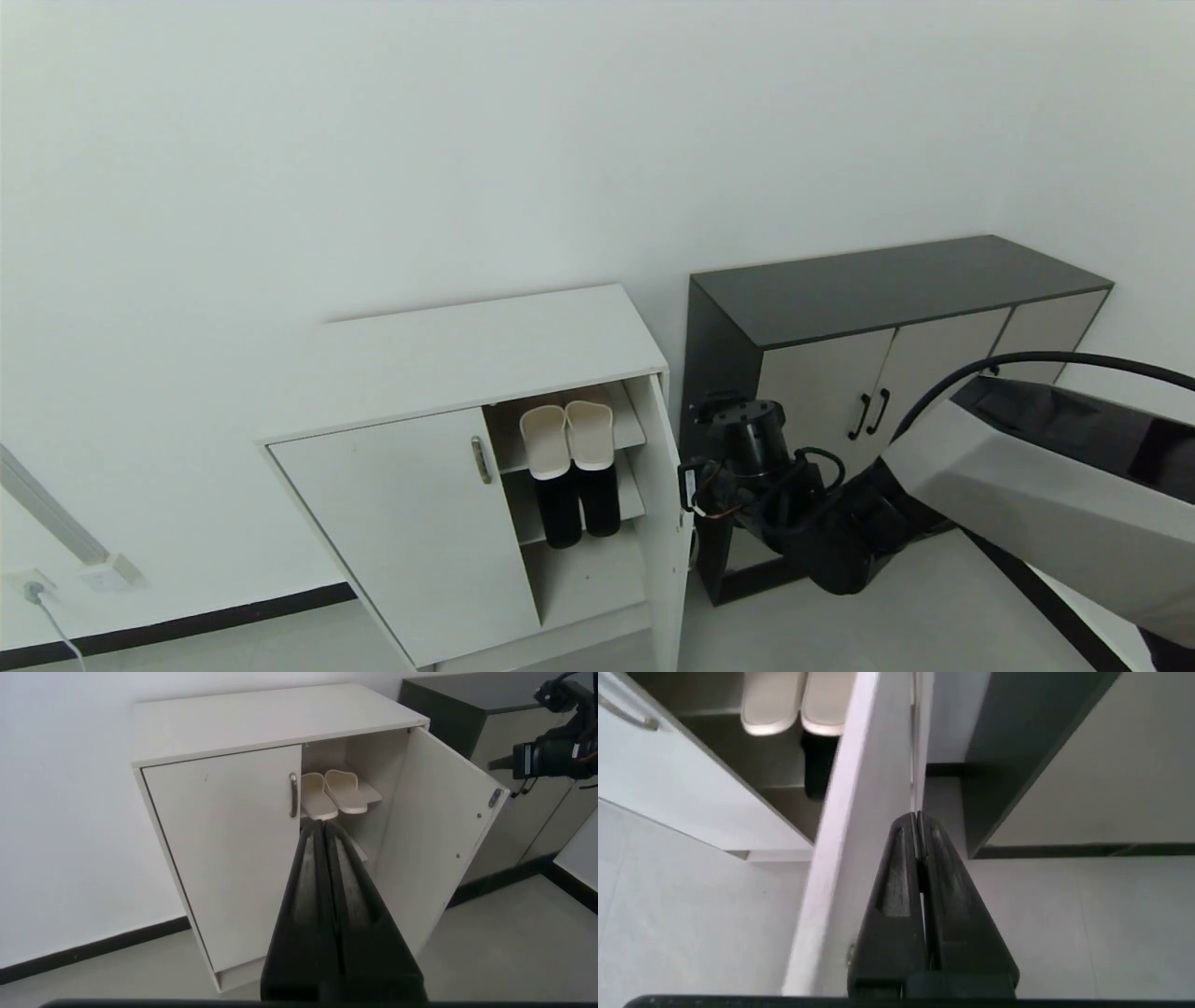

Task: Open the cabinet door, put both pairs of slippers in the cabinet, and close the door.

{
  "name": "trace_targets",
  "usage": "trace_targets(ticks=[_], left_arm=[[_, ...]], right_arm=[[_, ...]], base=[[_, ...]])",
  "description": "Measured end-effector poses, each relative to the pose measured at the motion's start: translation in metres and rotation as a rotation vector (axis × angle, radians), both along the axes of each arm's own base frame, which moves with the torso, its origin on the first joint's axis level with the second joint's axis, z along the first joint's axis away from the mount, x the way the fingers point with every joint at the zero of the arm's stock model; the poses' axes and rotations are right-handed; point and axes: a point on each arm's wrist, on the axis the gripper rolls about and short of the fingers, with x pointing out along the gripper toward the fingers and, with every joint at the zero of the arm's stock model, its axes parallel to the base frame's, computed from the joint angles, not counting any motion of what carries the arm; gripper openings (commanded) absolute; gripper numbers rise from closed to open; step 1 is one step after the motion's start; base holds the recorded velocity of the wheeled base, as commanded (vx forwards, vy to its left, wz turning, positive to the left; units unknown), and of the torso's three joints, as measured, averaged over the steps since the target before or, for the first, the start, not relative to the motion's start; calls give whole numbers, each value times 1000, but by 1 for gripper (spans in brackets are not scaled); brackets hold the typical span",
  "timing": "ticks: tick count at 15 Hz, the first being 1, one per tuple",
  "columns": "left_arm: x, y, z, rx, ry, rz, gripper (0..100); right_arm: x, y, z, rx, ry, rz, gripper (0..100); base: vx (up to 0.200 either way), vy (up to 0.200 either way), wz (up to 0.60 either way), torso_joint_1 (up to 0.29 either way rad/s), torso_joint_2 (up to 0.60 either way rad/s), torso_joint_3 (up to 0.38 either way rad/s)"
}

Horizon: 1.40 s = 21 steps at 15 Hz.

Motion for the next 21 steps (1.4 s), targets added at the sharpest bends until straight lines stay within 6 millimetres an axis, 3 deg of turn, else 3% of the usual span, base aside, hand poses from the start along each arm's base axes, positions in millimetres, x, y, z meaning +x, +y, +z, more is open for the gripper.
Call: trace_targets(ticks=[7, 12, 14, 17, 21], left_arm=[[0, 0, 0, 0, 0, 0, 0], [0, 0, 0, 0, 0, 0, 0], [0, 0, 0, -1, 0, 2, 0], [0, 0, 0, -2, 0, 2, 0], [0, 0, 0, -2, 0, 3, 0]], right_arm=[[-26, 32, 11, 41, -29, 92, 0], [-69, 47, 63, 118, -112, 208, 0], [-85, 38, 77, 72, -145, 237, 0], [-81, 6, 81, 61, -170, 188, 0], [-72, -29, 57, 78, -190, 135, 0]], base=[[0, 0, 0, 0, 0, 0], [0, 0, 0, 0, 0, 0], [0, 0, 0, 0, 0, 0], [0, 0, 0, 0, 0, 0], [0, 0, 150, 1, 1, 2]])
